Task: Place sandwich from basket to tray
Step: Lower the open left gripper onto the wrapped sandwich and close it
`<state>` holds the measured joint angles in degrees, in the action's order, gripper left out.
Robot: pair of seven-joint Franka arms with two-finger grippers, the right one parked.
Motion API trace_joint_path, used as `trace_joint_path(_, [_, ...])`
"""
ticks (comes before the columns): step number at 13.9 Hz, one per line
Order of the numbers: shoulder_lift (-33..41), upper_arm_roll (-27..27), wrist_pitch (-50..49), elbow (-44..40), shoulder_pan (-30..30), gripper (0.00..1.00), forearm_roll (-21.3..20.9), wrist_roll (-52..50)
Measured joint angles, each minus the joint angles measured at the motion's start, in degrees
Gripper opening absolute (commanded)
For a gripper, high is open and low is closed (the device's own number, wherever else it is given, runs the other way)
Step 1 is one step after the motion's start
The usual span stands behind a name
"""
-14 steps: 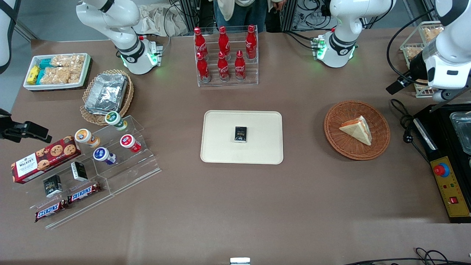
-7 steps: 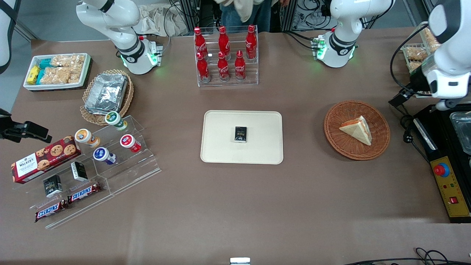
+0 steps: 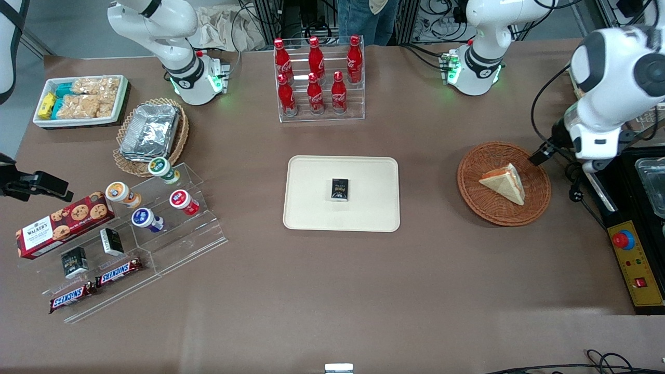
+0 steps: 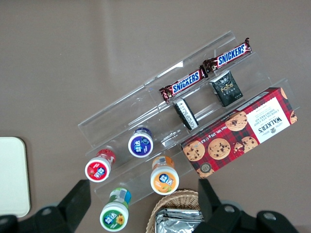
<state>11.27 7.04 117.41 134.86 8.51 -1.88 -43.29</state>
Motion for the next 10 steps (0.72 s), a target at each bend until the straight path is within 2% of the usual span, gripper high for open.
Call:
trace_joint_path(4, [-5.9, 0.66, 7.53, 2.23, -1.78, 1.0, 0.03, -6.18])
trace_joint_path(10, [-11.02, 0.59, 18.38, 6.48, -2.29, 1.0, 0.04, -7.85])
